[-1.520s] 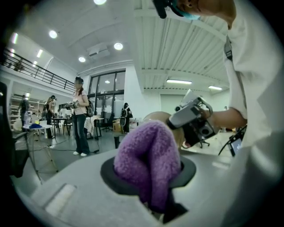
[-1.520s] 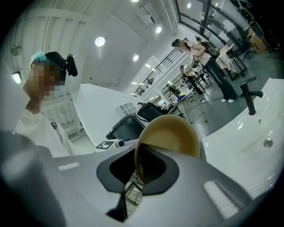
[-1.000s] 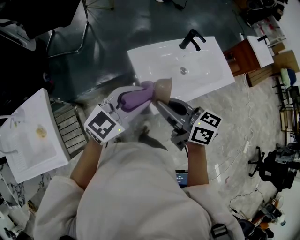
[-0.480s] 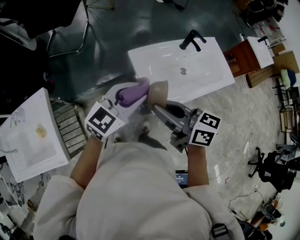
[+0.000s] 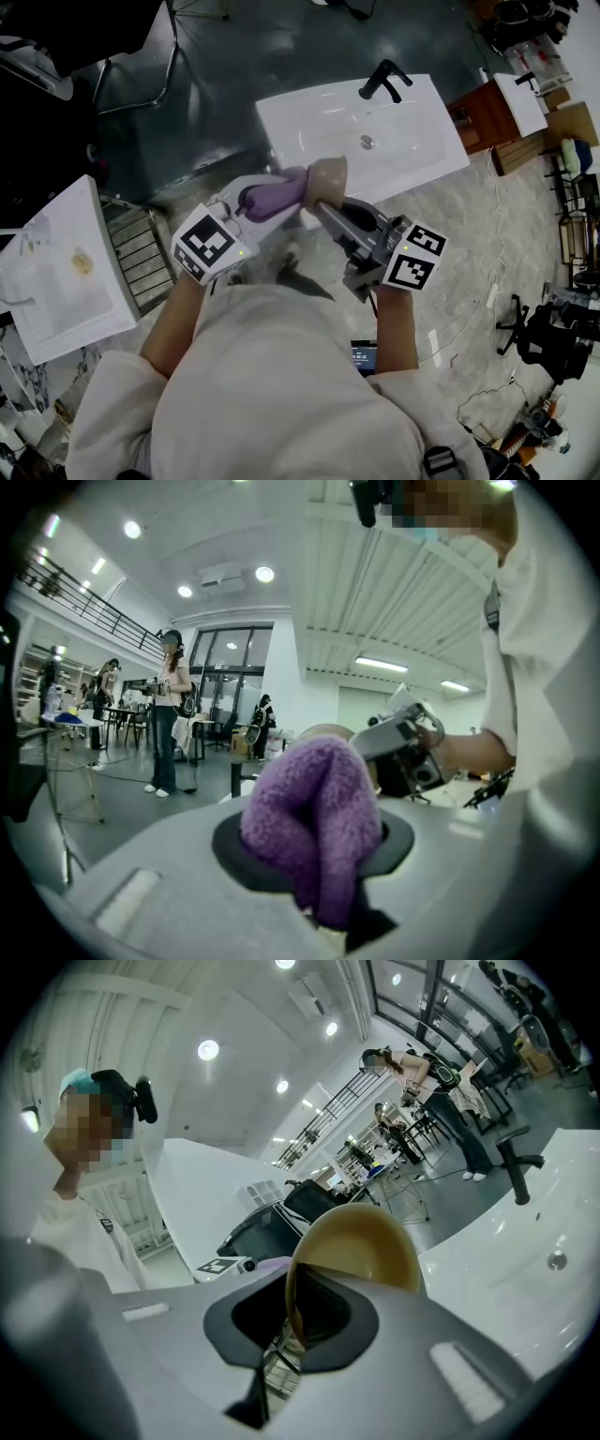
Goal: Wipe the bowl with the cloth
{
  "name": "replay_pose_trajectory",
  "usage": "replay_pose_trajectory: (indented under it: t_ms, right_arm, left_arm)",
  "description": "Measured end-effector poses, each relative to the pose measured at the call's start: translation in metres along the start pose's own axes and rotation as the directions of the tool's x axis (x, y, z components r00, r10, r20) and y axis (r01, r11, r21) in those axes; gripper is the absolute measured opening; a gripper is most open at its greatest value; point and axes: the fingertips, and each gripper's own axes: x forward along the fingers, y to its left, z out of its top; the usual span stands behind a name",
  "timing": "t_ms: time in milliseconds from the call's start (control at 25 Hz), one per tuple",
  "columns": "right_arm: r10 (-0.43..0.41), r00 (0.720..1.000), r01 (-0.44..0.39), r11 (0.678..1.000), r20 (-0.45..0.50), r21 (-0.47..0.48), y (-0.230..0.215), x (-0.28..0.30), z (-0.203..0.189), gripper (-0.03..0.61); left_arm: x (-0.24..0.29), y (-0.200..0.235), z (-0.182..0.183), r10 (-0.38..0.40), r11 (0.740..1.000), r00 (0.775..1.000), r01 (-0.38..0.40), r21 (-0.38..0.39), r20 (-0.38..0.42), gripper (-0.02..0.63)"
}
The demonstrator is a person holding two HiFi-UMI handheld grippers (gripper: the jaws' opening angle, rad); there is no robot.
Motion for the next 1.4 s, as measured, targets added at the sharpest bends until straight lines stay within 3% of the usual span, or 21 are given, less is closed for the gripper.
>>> replay_pose_trajectory:
  t_ms: [240, 400, 640, 920, 1200, 1400]
  right_arm:
    - [-0.063, 0.998, 0.063, 0.997, -0.015, -0.044, -0.008, -0.001, -0.002, 0.014]
    - [-0.123, 0.992, 0.12, 0.989, -0.025, -0.09, -0.014, -0.002, -0.001, 0.014]
    - [-0.212, 0.977, 0.207, 0.959, -0.002, -0.194, -0.018, -0.008, 0.015, 0.014]
    - [-0.366, 0.929, 0.364, 0.871, 0.057, -0.33, -0.032, -0.02, 0.032, 0.014]
    - [-0.518, 0.843, 0.52, 0.723, 0.141, -0.455, -0.04, -0.034, 0.047, 0.014]
    - [-0.527, 0.837, 0.526, 0.706, 0.144, -0.474, -0.04, -0.032, 0.047, 0.014]
  left_arm:
    - [-0.007, -0.001, 0.013, 0.001, 1.0, 0.998, 0.0, -0.012, 0.067, 0.112]
    - [-0.012, 0.006, 0.028, 0.068, 0.996, 0.994, -0.073, 0.06, 0.085, 0.112]
    - [-0.02, 0.024, 0.032, 0.193, 0.964, 0.98, -0.198, 0.177, 0.043, 0.112]
    - [-0.039, 0.048, 0.044, 0.27, 0.939, 0.961, -0.275, 0.206, 0.05, 0.114]
    - [-0.055, 0.067, 0.057, 0.363, 0.9, 0.93, -0.368, 0.234, 0.064, 0.114]
    - [-0.072, 0.08, 0.069, 0.476, 0.831, 0.867, -0.498, 0.246, 0.147, 0.113]
